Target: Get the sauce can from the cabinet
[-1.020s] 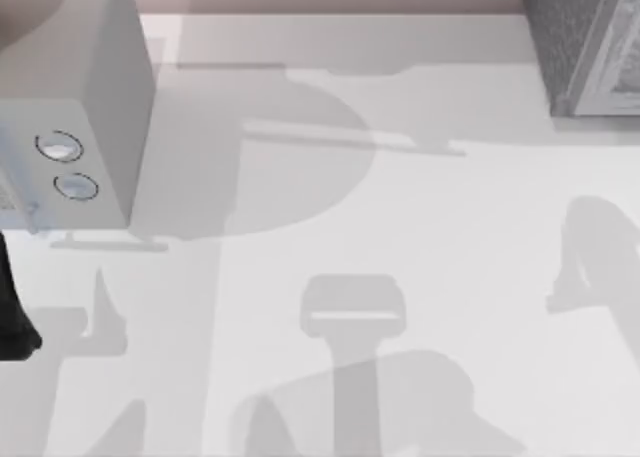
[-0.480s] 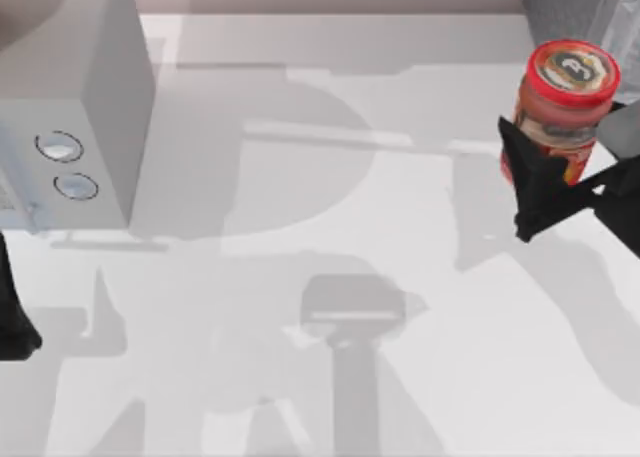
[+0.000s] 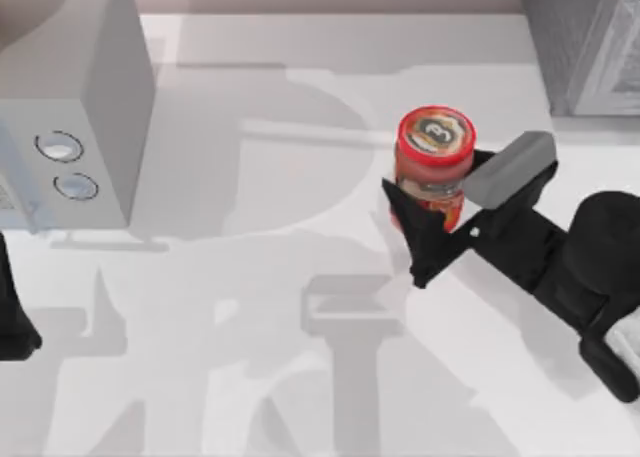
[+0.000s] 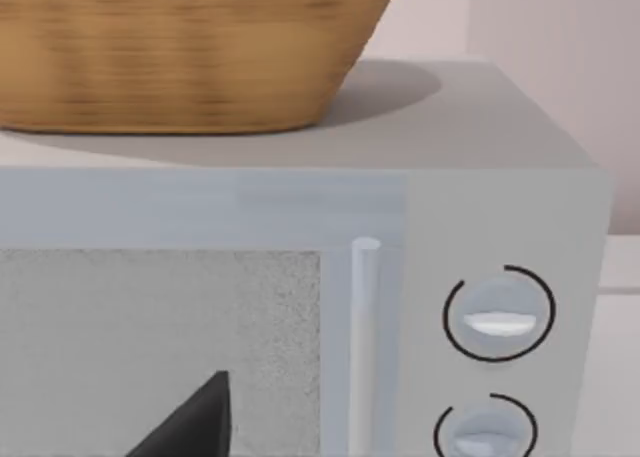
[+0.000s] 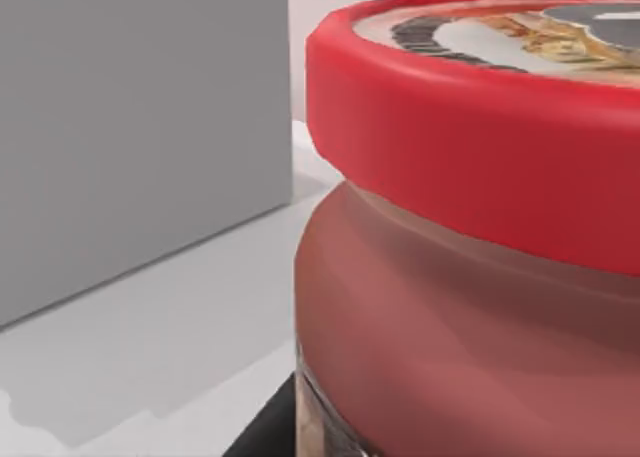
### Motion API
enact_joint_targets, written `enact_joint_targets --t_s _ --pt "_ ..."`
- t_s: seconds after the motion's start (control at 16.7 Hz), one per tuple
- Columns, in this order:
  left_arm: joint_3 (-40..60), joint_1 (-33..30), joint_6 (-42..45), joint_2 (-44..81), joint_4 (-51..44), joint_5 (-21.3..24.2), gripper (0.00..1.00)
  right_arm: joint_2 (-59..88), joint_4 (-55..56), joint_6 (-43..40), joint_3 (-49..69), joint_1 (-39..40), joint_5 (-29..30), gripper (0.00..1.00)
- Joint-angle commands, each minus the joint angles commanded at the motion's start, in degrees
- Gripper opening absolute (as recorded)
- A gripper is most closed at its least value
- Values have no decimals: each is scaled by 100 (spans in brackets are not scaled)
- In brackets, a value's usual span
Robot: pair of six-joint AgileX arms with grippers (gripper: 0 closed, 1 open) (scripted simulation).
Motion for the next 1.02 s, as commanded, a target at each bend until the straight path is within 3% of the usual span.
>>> enact_joint_targets --t_s 0.6,1.02 --pt "0 0 0 0 0 0 100 521 373 -1 246 97 -6 0" --pt "0 0 0 0 0 0 100 1507 76 -15 1610 340 187 0"
